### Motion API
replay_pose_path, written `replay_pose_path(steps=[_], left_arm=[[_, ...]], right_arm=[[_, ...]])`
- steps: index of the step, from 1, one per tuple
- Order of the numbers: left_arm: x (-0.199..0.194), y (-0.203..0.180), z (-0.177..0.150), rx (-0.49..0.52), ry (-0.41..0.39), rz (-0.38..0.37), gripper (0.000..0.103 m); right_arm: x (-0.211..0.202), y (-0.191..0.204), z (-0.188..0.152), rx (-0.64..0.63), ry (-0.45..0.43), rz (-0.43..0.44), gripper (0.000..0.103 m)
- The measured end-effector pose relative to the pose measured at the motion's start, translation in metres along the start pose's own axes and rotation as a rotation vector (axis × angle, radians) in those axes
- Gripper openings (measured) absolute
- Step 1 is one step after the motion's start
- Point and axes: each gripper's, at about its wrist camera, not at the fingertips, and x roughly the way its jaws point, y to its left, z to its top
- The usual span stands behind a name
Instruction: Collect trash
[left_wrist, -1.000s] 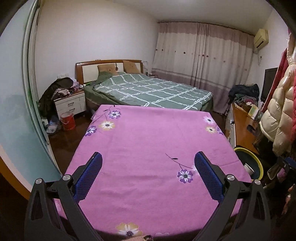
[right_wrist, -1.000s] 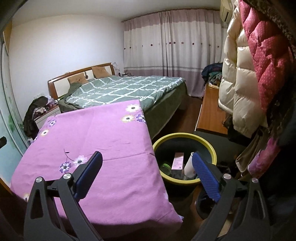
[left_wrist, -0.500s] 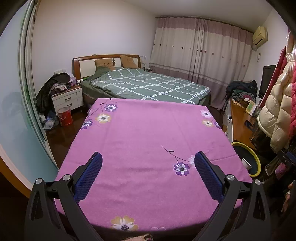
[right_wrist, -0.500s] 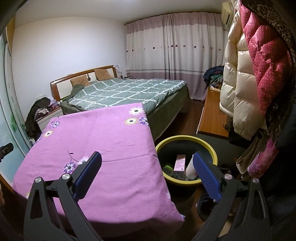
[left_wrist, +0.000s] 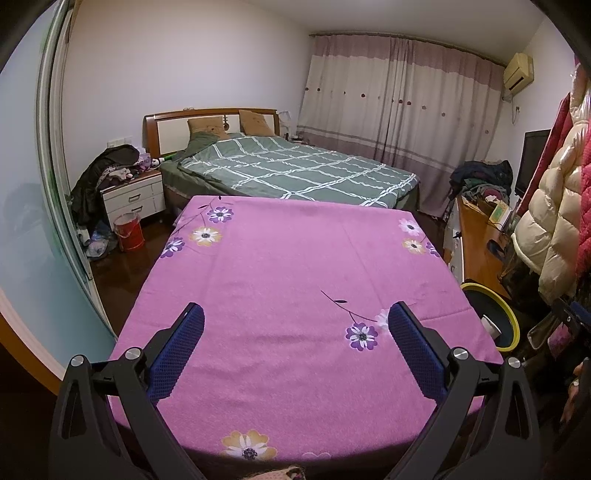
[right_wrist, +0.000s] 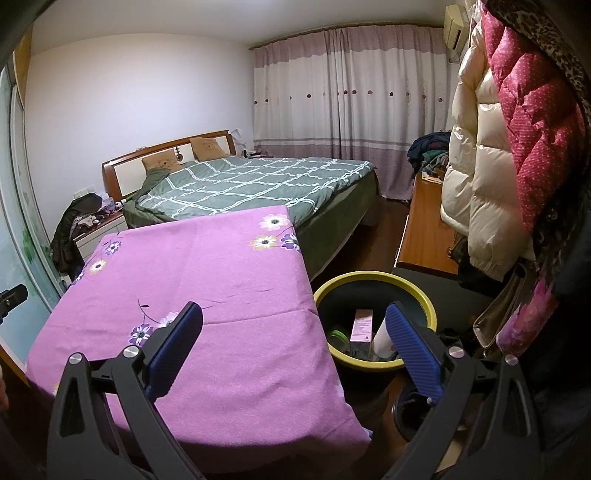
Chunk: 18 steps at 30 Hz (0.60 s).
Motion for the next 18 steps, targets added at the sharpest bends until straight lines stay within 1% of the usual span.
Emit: replay_pose_path(steps=[18], left_arm=[[0.0059,0.0000,-0.0045,0.010,0.008,-0.005,0.098]], right_arm=[[0.0009,-0.0005,0.0005,0.002,0.003,0.000,0.095]])
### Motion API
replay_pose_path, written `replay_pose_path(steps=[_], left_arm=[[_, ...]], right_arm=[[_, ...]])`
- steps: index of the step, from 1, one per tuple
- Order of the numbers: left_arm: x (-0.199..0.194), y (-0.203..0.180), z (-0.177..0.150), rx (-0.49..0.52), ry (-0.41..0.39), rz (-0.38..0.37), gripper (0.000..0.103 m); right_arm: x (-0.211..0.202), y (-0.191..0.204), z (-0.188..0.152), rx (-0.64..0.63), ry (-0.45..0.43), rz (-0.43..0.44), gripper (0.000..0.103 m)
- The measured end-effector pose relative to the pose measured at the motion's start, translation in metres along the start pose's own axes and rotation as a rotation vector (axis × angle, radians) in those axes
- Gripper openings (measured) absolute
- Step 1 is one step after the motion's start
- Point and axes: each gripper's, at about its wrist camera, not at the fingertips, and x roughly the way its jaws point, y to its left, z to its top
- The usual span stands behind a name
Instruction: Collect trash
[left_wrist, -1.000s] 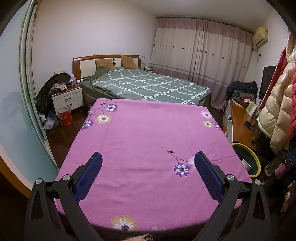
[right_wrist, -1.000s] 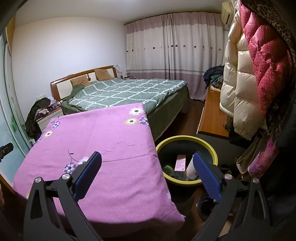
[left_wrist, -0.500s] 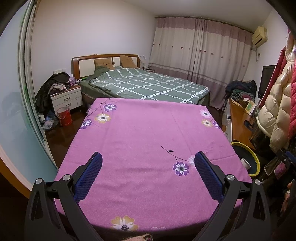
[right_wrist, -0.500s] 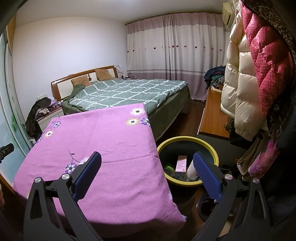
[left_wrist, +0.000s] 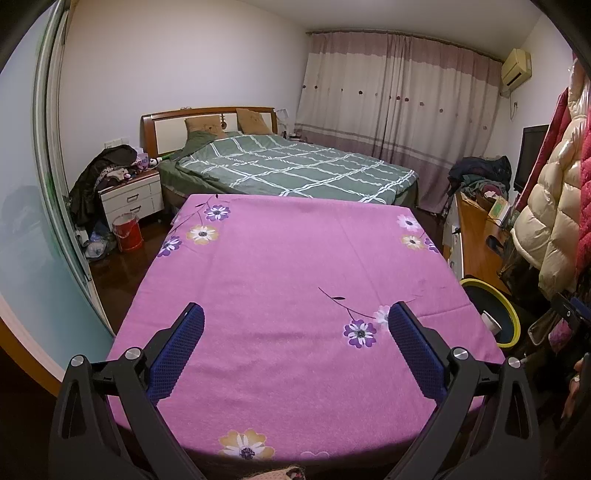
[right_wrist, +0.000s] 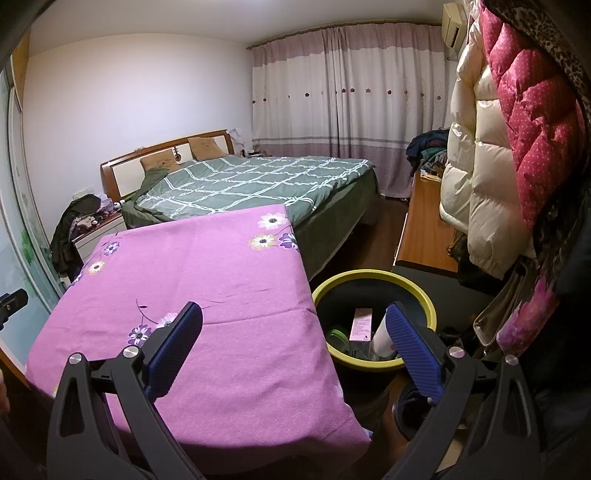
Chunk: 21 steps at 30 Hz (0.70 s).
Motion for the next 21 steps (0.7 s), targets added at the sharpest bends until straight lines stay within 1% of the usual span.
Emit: replay_pose_path(steps=[21], left_arm=[[0.0013,-0.0024,-0.0033,0.004,0.005,0.000,0.098]], right_arm=[[0.0010,0.0006,-0.0003,0.002,0.003,0.001,0.095]])
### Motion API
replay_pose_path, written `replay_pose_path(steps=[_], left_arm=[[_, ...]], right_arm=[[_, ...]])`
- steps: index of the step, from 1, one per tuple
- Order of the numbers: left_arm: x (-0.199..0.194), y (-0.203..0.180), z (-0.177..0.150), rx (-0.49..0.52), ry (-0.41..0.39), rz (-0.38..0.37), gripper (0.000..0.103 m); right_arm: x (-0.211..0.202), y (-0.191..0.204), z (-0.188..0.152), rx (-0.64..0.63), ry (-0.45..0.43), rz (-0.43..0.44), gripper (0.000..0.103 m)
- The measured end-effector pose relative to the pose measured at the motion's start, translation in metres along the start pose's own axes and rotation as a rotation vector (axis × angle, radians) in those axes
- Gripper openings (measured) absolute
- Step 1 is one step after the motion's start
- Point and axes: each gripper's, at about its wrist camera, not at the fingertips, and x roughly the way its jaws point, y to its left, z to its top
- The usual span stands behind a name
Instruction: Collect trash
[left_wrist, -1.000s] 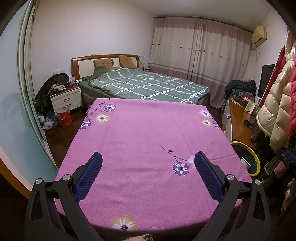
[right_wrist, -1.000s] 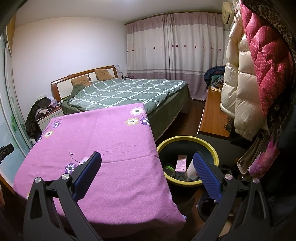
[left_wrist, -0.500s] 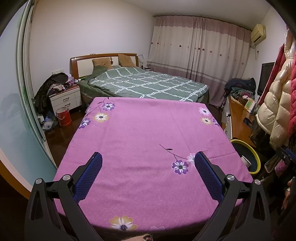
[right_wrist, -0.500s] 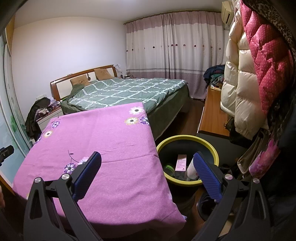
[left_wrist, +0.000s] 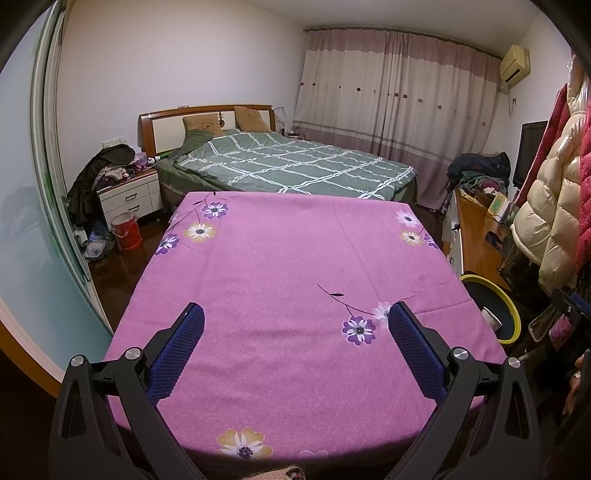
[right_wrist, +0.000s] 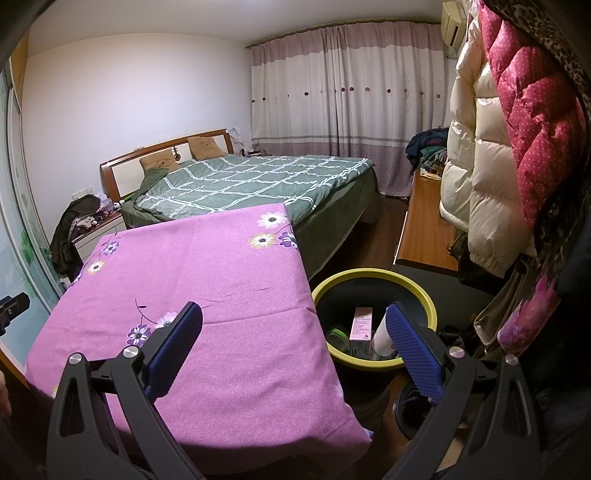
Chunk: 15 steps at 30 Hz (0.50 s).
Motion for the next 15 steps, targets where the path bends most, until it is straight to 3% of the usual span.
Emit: replay_pose_path(steps=[15], left_arm=[[0.0018,-0.0020,-0.0045,0.004,0.004,0.000,0.098]], right_arm=[[0.0034,0.0012,-0.0043,0.004,0.007,0.004,0.095]])
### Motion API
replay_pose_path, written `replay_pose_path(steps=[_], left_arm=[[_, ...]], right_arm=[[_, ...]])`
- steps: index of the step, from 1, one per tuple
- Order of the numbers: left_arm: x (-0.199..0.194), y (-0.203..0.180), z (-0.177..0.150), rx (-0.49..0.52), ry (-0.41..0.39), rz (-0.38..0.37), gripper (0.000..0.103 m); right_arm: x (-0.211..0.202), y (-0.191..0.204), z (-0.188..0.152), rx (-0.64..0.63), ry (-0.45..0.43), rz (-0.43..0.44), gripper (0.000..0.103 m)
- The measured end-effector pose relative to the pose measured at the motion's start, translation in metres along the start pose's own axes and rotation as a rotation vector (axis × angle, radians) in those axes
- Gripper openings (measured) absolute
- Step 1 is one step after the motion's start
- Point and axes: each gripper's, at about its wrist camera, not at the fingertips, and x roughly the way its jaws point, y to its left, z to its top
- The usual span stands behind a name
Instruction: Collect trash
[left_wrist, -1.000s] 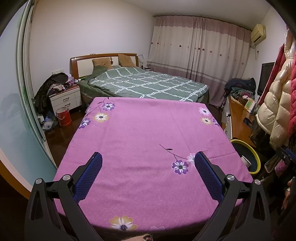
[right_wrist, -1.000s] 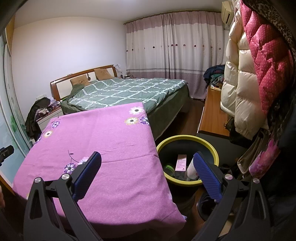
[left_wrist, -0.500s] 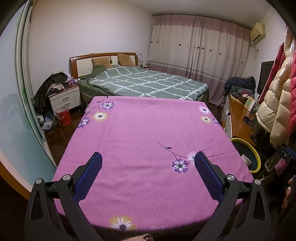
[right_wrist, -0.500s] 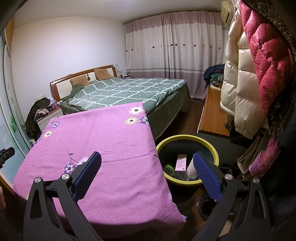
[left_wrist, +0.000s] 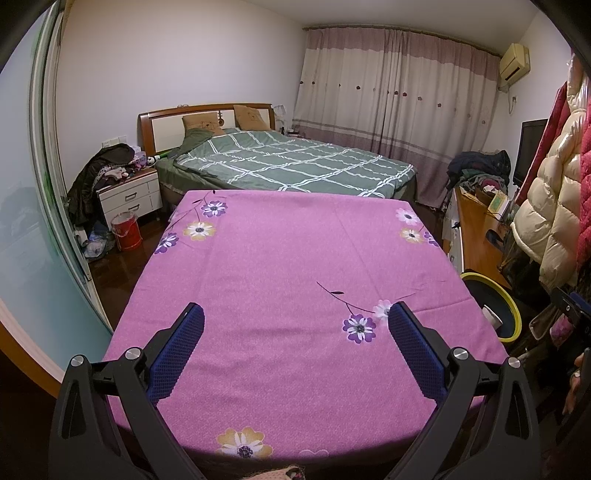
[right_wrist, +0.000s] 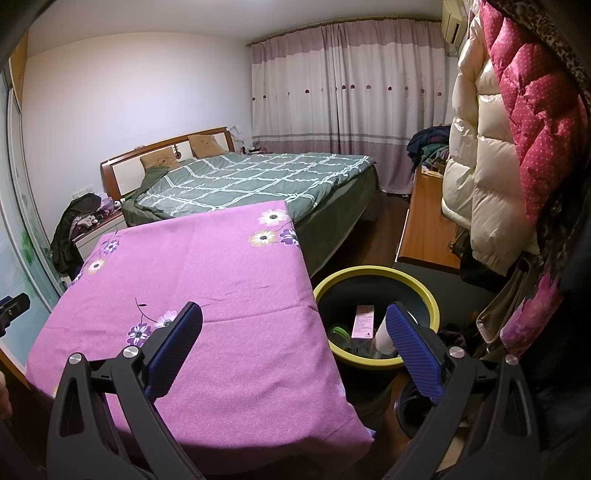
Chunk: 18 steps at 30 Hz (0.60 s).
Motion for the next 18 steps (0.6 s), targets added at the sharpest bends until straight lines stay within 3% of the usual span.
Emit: replay_pose_path(steps=[18], left_arm=[[0.0030,-0.0002,-0.0041,0.000,0.005,-0.005,0.098]], right_arm=[[0.0020,0.0000,-0.0005,0.002,0.003,0.000,0.095]])
